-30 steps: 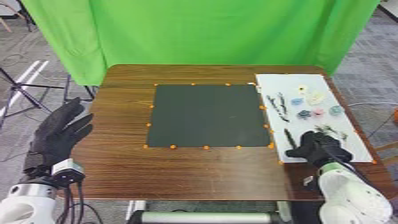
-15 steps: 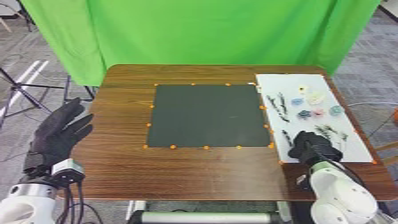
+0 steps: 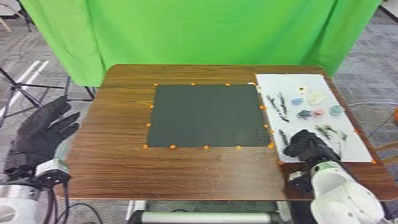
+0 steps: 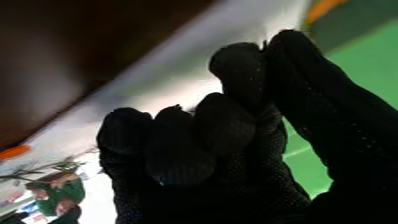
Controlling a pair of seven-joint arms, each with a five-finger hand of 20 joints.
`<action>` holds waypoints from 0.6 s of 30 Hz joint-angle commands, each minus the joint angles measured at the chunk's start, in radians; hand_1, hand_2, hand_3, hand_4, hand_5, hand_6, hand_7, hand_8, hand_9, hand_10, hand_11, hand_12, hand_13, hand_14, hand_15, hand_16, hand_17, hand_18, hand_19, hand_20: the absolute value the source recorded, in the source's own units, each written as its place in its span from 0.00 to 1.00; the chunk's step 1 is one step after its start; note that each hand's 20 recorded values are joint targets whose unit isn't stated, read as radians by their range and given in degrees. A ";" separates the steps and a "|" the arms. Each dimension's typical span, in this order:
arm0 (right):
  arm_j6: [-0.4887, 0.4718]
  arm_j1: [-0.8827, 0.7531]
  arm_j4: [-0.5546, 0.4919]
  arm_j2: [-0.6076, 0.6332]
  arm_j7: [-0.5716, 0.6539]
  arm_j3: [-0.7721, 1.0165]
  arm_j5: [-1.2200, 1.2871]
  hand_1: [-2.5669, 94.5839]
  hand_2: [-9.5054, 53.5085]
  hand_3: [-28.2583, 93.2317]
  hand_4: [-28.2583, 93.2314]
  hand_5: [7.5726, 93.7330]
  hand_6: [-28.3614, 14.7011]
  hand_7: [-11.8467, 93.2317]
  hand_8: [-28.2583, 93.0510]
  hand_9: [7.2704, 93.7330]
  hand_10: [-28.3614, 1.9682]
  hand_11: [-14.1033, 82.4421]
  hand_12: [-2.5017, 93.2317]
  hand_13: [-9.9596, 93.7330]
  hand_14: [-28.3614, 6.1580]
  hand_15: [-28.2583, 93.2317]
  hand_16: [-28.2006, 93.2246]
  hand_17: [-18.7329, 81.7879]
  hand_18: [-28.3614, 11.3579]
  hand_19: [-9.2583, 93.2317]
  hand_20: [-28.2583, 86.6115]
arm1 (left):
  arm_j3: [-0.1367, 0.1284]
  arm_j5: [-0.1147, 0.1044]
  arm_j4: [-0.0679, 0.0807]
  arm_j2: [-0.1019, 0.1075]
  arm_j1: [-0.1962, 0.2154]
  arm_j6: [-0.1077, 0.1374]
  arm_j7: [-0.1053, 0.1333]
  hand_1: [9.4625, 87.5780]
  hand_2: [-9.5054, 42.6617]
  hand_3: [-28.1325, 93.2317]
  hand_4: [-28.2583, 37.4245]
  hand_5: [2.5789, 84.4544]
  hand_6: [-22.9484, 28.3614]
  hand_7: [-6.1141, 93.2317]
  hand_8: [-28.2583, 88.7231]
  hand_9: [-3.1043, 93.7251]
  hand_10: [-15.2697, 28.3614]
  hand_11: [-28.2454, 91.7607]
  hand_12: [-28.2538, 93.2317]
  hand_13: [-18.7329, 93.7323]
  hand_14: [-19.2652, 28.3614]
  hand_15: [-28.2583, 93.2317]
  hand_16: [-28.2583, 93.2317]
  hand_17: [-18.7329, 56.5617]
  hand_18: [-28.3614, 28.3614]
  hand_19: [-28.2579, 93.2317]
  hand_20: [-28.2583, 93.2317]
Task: Arrange flowers
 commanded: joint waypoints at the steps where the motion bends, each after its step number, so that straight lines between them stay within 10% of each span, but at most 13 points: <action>1: 0.032 0.211 -0.048 -0.009 0.032 -0.099 0.021 0.43 0.00 0.94 0.10 0.76 0.61 0.66 0.41 0.82 0.56 0.86 0.57 0.78 0.45 0.97 0.56 0.52 0.11 1.00 0.79 | -0.102 0.038 -0.032 0.032 0.099 -0.031 -0.020 0.24 0.11 0.81 0.04 0.31 0.48 0.30 0.13 0.26 0.59 0.42 0.36 0.35 0.69 0.49 0.24 0.14 0.84 0.59 0.30; 7: -0.011 0.384 -0.014 -0.103 0.050 -0.257 0.002 0.43 0.00 0.94 0.11 0.80 0.63 0.63 0.42 0.85 0.55 0.85 0.57 0.82 0.48 0.97 0.56 0.56 0.11 1.00 0.81 | -0.161 0.046 -0.045 0.015 0.157 -0.082 -0.001 0.23 0.09 0.81 0.04 0.30 0.48 0.30 0.14 0.26 0.58 0.42 0.37 0.34 0.68 0.48 0.24 0.13 0.84 0.58 0.30; 18: -0.168 0.505 0.091 -0.354 0.031 -0.487 -0.170 0.42 0.00 0.93 0.12 0.85 0.67 0.57 0.45 0.88 0.59 0.83 0.56 0.85 0.51 0.95 0.55 0.60 0.11 1.00 0.83 | -0.131 0.042 -0.039 0.023 0.151 -0.072 -0.014 0.23 0.08 0.81 0.05 0.30 0.48 0.30 0.14 0.26 0.58 0.41 0.38 0.34 0.68 0.47 0.25 0.13 0.84 0.57 0.31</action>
